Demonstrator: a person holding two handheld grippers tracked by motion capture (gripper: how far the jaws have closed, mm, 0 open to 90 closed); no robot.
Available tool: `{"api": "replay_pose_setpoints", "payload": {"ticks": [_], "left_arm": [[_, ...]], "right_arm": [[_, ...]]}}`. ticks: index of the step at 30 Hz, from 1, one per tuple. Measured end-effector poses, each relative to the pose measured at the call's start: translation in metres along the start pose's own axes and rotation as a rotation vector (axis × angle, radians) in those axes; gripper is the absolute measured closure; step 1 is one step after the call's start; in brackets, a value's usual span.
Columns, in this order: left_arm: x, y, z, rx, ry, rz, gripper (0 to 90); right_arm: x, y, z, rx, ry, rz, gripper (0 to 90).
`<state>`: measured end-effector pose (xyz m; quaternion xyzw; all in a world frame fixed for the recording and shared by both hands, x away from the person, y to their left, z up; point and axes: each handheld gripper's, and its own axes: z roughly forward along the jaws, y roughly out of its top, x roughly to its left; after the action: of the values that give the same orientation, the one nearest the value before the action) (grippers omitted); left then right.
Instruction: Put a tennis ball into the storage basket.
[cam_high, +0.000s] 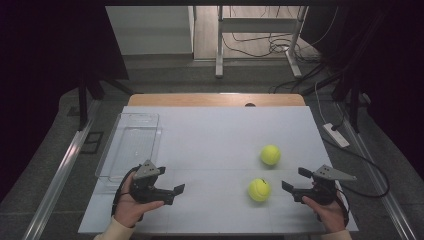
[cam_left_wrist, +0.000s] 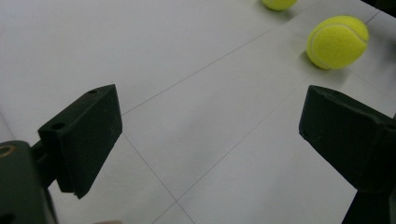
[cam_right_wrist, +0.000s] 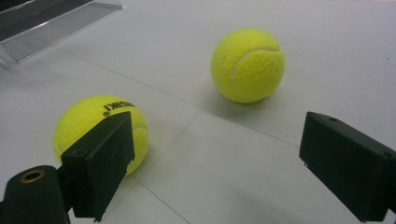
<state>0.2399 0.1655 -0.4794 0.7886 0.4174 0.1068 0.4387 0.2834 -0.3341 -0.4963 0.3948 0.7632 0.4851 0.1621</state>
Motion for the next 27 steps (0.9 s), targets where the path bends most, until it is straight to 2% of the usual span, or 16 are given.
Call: {"api": "replay_pose_setpoints", "payload": {"ticks": [7,27], "left_arm": [[-0.002,0.001,0.006,0.021,-0.001,0.009,7.0],[-0.009,0.015,0.023,0.045,-0.053,0.045,7.0]], "right_arm": [[-0.001,0.0,0.001,0.003,0.003,0.0,10.2],[-0.004,-0.001,-0.001,-0.008,-0.002,0.016,10.5]]}}
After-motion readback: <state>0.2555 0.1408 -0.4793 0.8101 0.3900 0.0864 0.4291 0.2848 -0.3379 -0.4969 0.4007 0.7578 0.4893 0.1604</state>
